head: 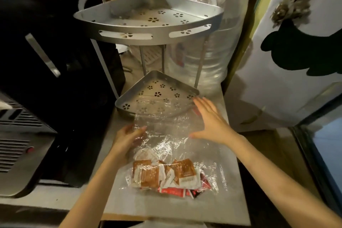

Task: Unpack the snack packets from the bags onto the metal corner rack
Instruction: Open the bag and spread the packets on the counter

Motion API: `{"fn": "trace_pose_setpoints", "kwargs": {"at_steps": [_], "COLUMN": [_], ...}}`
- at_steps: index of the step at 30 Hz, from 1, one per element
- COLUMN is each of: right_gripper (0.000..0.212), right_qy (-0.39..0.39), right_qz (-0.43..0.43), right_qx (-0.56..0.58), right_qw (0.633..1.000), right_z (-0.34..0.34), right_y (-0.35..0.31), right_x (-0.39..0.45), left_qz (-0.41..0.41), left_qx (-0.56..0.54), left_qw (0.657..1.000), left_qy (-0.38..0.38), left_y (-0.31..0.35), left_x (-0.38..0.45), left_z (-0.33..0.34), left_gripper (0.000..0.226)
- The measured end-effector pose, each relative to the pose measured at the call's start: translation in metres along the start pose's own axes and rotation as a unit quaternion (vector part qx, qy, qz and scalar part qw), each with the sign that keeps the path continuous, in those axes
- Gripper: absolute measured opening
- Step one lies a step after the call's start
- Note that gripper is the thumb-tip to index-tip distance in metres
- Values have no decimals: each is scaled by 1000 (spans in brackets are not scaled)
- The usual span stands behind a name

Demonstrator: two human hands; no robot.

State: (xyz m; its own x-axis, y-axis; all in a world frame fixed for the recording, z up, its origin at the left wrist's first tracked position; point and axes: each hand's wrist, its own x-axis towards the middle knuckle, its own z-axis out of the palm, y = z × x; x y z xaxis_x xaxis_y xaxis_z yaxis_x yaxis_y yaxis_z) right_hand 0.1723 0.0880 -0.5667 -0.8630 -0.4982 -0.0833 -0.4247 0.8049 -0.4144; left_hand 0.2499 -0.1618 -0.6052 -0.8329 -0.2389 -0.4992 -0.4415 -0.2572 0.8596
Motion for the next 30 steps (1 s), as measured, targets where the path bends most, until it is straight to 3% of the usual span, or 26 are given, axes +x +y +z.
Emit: {"fn": "trace_pose_setpoints", "kwargs": {"at_steps": [3, 6, 11, 15, 20, 26, 28, 30], "right_gripper": [98, 98, 94, 94, 44, 42, 37, 32], "right_qy": [-35, -85, -170, -219, -258, -362, -346, -334], "right_qz": [-21, -20, 18, 38, 21, 77, 79, 79], "right_qx": [-18, -20, 56, 120, 138, 127, 120, 127], "right_qw": [999, 996, 984, 968, 956, 920, 927, 931], "right_z": [-11, -14, -22, -29, -49, -64, -64, -64], "right_y": [-15, -23, -25, -27, -33, -27, -26, -28], "right_x": [29, 55, 85, 102, 106, 91, 85, 77], "left_qz": [-28, -27, 21, 41, 52, 38, 59, 123], "left_qx": [-57, -64, -68, -78, -72, -48, 9, 179], "left_qw": [998, 998, 997, 995, 994, 990, 994, 976], "left_qy": [3, 3, -10, -44, -65, -131, -94, 17], "left_y": [0, 0, 4, 7, 11, 20, 24, 26], "left_x": [4, 7, 11, 8, 9, -5, -8, -12], "left_z": [-1, 0, 3, -2, -7, -3, 2, 12], "left_gripper": [70, 58, 23, 24, 20, 22, 24, 35]}}
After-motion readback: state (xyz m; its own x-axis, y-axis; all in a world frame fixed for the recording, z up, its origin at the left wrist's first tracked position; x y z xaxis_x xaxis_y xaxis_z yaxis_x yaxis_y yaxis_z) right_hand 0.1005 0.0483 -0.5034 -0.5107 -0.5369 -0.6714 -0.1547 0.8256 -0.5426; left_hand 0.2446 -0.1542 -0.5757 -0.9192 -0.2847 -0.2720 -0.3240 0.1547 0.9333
